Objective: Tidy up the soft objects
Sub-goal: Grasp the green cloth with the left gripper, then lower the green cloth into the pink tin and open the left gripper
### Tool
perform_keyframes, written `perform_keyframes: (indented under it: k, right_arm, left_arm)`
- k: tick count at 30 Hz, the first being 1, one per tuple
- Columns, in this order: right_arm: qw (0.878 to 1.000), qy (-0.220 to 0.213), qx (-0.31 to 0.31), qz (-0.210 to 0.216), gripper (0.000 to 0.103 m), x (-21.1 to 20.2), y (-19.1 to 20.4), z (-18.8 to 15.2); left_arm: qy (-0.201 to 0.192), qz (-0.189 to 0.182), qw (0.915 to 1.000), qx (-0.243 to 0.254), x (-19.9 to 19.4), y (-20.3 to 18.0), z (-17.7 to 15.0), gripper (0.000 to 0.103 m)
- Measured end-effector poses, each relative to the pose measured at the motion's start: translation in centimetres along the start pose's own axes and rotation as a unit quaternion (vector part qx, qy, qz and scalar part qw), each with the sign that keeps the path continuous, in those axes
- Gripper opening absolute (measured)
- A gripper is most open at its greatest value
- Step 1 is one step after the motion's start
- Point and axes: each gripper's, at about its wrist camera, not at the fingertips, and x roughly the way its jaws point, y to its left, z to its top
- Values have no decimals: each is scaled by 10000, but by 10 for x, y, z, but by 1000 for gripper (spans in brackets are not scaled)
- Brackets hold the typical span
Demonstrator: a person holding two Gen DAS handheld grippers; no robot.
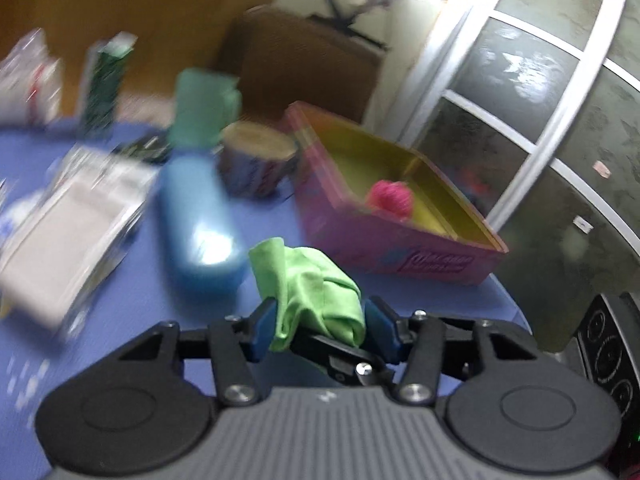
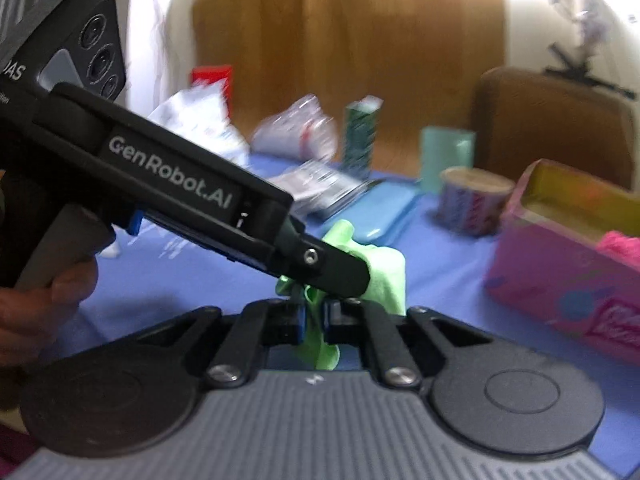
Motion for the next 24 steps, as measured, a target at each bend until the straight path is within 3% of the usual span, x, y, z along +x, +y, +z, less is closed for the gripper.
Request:
perform_keyframes:
  k: [5, 13, 17, 18, 20, 21, 24]
  right_arm:
    - [9961, -453, 32, -760, 11, -18, -32, 9]
    - [9845, -588, 454, -1587, 11, -19, -93, 22]
    - [9806, -454, 671, -1786, 14, -1, -118, 27]
    - [9796, -393, 698, -1841, 15, 3, -122, 27]
    - [9781, -187, 734, -1940, 36, 13, -133, 25]
    - [9767, -132, 811, -1984, 53, 14, -136, 25]
    - [9759, -213, 951, -1954, 58, 5, -135, 20]
  left_arm:
    - [-113, -154, 9983, 553, 31, -40, 32, 48]
    - [-191, -155, 9962, 841, 91, -81, 68, 49]
    - [-165, 110, 9961, 859, 111, -87, 78, 63]
    - [-141, 228, 9958, 873, 113, -88, 78, 73]
    - [-178, 387, 9958, 813, 112, -85, 76, 82]
    - [-208, 365, 9960, 786, 109, -83, 75, 82]
    - [-281, 296, 9963, 753, 96, -75, 68, 82]
